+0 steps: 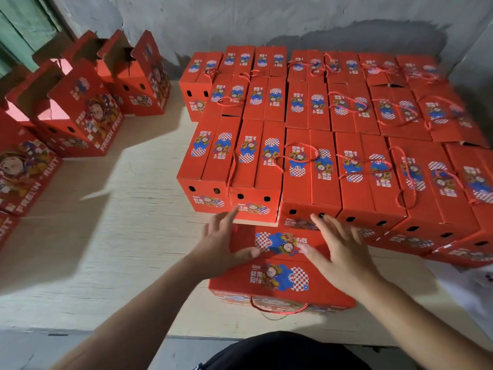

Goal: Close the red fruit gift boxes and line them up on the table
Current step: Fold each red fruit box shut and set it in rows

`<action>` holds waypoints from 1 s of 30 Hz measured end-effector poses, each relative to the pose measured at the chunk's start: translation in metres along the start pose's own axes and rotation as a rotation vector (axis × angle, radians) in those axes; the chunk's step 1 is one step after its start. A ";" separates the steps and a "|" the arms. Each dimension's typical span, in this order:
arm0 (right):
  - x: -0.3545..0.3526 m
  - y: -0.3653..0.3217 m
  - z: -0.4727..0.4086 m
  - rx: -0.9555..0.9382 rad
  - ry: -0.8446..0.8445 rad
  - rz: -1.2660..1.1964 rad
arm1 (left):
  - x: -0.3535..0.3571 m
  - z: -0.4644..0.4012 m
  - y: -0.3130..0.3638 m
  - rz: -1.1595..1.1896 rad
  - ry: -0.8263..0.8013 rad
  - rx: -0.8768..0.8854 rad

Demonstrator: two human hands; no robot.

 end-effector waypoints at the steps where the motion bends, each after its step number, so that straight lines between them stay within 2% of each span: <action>1: 0.007 0.006 0.004 0.080 -0.047 -0.077 | -0.001 0.003 -0.009 0.174 0.020 -0.080; 4: 0.022 0.005 0.011 0.096 -0.073 -0.173 | 0.018 0.015 -0.021 0.623 0.023 -0.198; 8: 0.017 0.010 0.004 0.092 -0.069 -0.222 | 0.027 0.017 -0.022 0.858 0.061 -0.132; 11: -0.003 0.008 -0.010 0.052 -0.008 0.076 | 0.025 0.042 -0.045 1.071 0.194 -0.215; 13: -0.017 -0.001 -0.031 0.100 -0.003 0.203 | 0.047 0.069 -0.063 1.211 0.218 -0.324; 16: -0.006 -0.026 -0.061 0.100 -0.226 0.293 | 0.091 0.106 -0.069 1.391 0.104 -0.574; 18: 0.011 -0.042 -0.072 0.117 -0.442 0.104 | 0.110 0.119 -0.061 1.499 -0.025 -0.753; 19: 0.015 -0.048 -0.076 0.145 -0.517 -0.050 | 0.114 0.124 -0.052 1.556 -0.109 -0.782; 21: 0.016 -0.061 -0.084 0.102 -0.561 -0.270 | 0.108 0.126 -0.027 1.563 -0.260 -0.667; 23: 0.013 -0.073 -0.086 0.014 -0.487 -0.369 | 0.095 0.128 0.000 1.433 -0.347 -0.518; 25: 0.008 -0.083 -0.079 -0.065 -0.375 -0.401 | 0.091 0.124 0.020 1.294 -0.404 -0.400; 27: 0.006 -0.088 -0.063 -0.136 -0.304 -0.330 | 0.089 0.119 0.040 1.282 -0.453 -0.396; 28: 0.004 -0.091 -0.053 -0.178 -0.297 -0.311 | 0.084 0.117 0.052 1.300 -0.439 -0.390; 30: -0.006 -0.090 -0.032 -0.197 -0.324 -0.379 | 0.066 0.109 0.070 1.360 -0.294 -0.339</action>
Point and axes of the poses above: each hand's wrist, its own z-axis away from the middle knuckle, its own x-axis out of the palm, y = z × x, the point moved 6 cm from there along -z, towards the middle knuckle, and after that the axes turned 6 degrees about z, right-handed, at the moved point
